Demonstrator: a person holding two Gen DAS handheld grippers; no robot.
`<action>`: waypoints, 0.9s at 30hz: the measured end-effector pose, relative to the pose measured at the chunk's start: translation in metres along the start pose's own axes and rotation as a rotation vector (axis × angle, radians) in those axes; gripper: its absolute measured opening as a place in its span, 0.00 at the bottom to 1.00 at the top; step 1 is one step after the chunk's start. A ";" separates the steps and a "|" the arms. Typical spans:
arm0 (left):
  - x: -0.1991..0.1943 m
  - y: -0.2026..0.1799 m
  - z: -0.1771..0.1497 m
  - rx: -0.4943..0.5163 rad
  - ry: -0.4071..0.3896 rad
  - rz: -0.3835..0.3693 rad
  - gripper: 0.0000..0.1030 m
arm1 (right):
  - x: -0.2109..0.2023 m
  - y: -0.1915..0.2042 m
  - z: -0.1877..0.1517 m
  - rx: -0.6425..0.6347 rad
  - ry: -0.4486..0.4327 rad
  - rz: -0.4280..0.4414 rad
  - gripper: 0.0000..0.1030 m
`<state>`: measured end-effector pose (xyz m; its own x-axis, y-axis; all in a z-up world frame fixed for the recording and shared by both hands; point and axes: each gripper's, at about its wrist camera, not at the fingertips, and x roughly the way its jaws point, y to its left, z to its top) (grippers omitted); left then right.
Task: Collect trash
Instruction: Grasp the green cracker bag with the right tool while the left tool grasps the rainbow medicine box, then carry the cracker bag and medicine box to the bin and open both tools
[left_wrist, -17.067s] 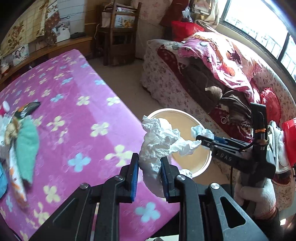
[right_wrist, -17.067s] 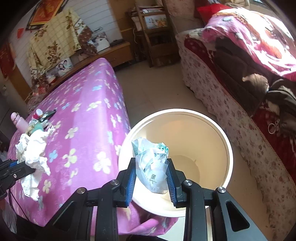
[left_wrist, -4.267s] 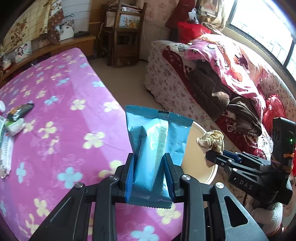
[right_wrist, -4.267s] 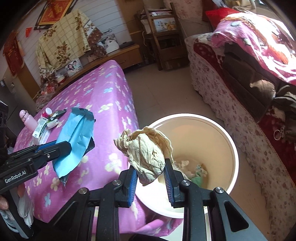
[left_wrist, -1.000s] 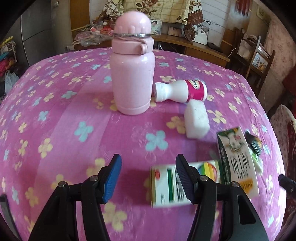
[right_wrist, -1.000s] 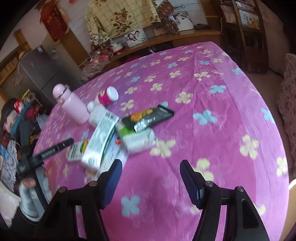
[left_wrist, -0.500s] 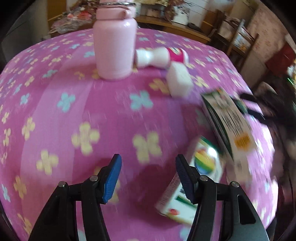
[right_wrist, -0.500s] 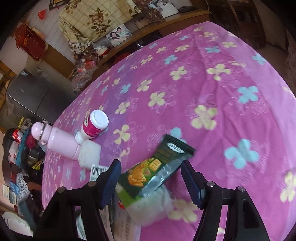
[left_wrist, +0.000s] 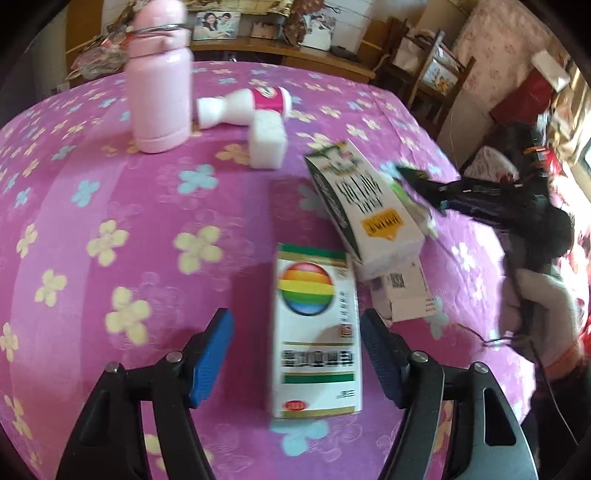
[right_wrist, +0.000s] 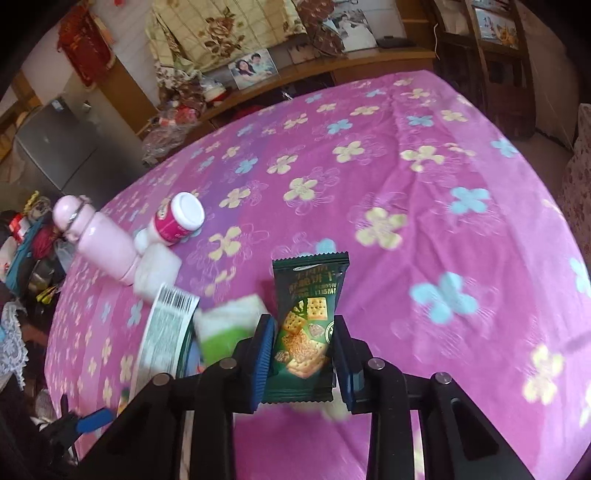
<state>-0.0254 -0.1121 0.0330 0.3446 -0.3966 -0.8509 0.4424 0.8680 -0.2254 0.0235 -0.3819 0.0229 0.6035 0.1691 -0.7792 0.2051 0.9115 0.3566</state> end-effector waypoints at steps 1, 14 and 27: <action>0.006 -0.007 -0.001 0.023 0.010 0.049 0.70 | -0.009 -0.003 -0.005 0.000 -0.007 0.013 0.32; -0.017 -0.020 -0.036 -0.010 -0.002 0.071 0.51 | -0.114 -0.027 -0.094 -0.035 -0.057 0.059 0.32; -0.049 -0.116 -0.070 0.134 -0.059 0.001 0.51 | -0.187 -0.060 -0.167 0.012 -0.124 0.002 0.32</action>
<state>-0.1516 -0.1728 0.0676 0.3911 -0.4159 -0.8210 0.5470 0.8225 -0.1560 -0.2300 -0.4055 0.0611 0.6945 0.1221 -0.7090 0.2125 0.9067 0.3643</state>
